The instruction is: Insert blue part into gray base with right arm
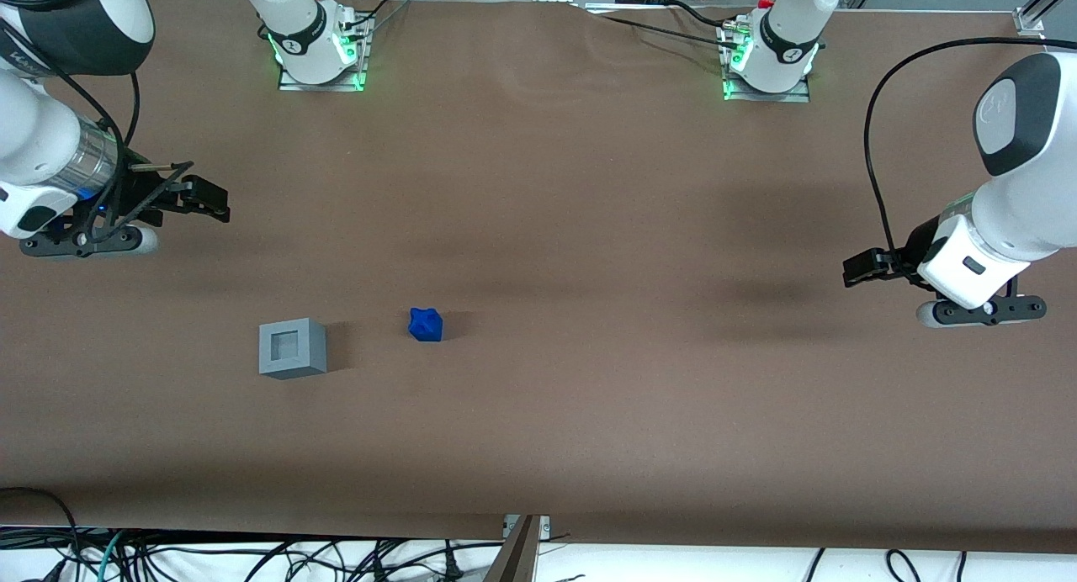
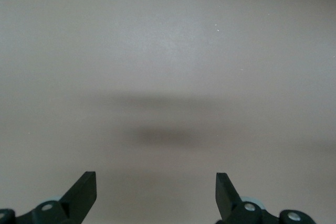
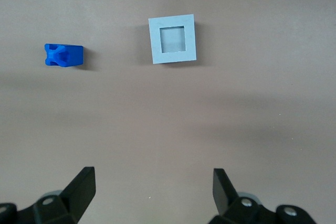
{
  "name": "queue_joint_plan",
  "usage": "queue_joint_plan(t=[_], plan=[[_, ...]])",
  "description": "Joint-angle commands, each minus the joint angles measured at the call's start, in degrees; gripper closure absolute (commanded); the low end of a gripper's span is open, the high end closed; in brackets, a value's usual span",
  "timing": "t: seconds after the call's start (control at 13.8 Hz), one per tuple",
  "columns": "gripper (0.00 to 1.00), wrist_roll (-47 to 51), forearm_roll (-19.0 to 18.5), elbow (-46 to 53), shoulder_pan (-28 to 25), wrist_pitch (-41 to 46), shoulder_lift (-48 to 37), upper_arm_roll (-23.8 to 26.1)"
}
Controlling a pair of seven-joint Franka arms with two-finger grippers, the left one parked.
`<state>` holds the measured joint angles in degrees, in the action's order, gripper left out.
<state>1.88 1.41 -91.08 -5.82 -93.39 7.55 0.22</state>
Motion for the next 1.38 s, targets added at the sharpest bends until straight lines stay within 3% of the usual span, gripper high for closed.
queue_joint_plan(t=[0.0, 1.02, 1.16, 1.31], plan=[[0.01, -0.83, 0.17, -0.59, 1.07, 0.31, -0.87, 0.93], [0.01, 0.23, 0.79, -0.85, 0.81, -0.39, -0.35, 1.36], [0.01, 1.54, 0.88, -0.85, -1.37, -2.49, 1.57, 1.63], [0.01, 9.24, 0.96, -0.86, -5.41, -6.43, 4.65, 1.63]])
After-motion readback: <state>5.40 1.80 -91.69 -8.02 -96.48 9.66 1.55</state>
